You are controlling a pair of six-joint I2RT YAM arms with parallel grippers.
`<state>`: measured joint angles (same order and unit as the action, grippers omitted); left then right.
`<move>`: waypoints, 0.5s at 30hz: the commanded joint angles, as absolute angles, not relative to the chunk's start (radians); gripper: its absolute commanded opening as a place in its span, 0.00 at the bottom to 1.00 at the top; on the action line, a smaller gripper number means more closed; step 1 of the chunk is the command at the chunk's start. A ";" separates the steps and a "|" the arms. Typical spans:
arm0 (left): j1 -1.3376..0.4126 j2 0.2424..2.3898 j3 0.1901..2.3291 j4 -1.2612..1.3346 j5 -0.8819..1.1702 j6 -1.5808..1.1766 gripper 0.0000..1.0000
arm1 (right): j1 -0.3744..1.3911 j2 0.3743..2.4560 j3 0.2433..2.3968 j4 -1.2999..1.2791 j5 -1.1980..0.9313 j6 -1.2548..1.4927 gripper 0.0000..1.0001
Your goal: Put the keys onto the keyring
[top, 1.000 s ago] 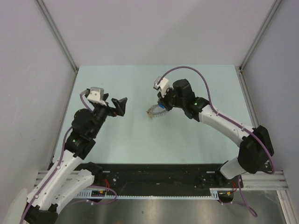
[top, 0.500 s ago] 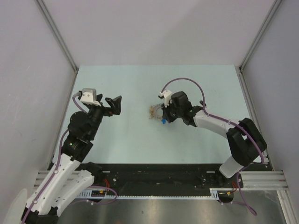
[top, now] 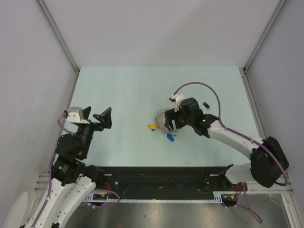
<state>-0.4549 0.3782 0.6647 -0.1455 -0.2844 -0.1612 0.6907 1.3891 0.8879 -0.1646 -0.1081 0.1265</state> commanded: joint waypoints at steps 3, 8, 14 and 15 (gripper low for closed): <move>-0.446 0.178 0.608 -0.279 -0.344 -0.156 1.00 | 0.606 1.085 0.867 -0.308 0.136 0.204 0.95; -0.446 0.071 0.592 -0.354 -0.344 -0.155 1.00 | 0.517 0.836 0.851 -0.434 0.279 0.222 1.00; -0.446 -0.034 0.577 -0.390 -0.356 -0.156 1.00 | 0.436 0.546 0.833 -0.537 0.435 0.198 1.00; -0.446 -0.041 0.571 -0.390 -0.351 -0.158 1.00 | 0.434 0.514 0.830 -0.548 0.468 0.186 1.00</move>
<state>-0.4549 0.0074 0.5892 -0.3573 -0.3363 -0.1570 0.4545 0.6243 0.8486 -0.4461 0.3134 0.2016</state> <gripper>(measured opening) 0.996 0.994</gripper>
